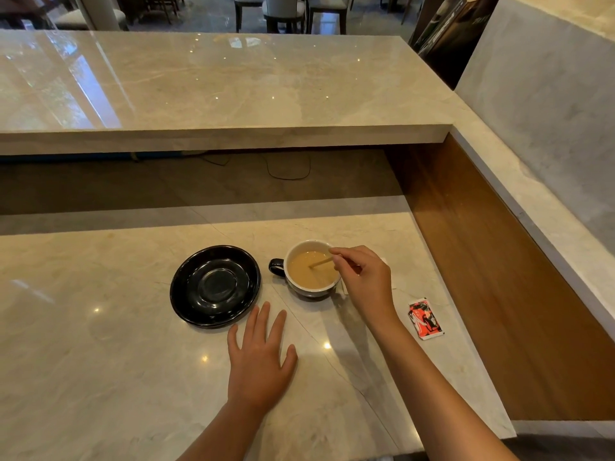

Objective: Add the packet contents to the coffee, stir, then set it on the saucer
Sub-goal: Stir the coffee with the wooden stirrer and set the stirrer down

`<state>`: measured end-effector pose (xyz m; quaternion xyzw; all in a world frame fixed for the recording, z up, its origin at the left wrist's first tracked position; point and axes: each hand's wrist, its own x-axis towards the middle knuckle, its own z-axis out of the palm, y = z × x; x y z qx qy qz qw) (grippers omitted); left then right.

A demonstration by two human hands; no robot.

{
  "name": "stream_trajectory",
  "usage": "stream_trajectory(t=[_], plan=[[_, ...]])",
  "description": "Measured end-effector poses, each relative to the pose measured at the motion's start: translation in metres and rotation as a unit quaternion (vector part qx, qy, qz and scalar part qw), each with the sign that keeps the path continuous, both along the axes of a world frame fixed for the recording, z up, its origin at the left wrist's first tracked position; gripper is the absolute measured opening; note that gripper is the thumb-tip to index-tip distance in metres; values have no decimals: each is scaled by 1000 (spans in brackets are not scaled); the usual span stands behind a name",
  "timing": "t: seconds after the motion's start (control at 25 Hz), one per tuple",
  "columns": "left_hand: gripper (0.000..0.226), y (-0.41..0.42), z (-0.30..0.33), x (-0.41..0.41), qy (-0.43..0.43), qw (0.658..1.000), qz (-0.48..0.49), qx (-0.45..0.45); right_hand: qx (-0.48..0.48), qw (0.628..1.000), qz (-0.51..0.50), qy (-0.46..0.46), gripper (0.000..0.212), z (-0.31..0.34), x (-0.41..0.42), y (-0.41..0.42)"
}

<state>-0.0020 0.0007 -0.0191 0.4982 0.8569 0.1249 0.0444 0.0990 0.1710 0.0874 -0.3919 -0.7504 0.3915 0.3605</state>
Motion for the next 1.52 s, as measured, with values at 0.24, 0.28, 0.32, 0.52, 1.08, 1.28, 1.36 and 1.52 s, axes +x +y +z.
stream_trajectory(t=[0.24,0.28,0.32,0.52,1.08,1.28,1.36,1.52], plan=[[60,0,1,1,1,1000,-1,0,150,986,45,-61,13,3,12,26],[60,0,1,1,3,1000,0,-1,175,980,58,-74,11,2,19,28],[60,0,1,1,4,1000,1,-2,200,973,73,-88,12,2,25,28],[61,1,2,1,-1,1000,0,2,222,960,133,-104,23,1,44,19],[59,0,3,1,-4,1000,-4,17,242,965,69,-78,16,-2,4,28],[61,0,3,1,-4,1000,-7,18,252,961,47,-103,12,0,25,39],[62,0,2,1,-5,1000,-8,14,254,960,50,-106,12,2,30,38],[63,0,0,0,1,1000,-7,-1,262,954,79,-127,11,5,35,34]])
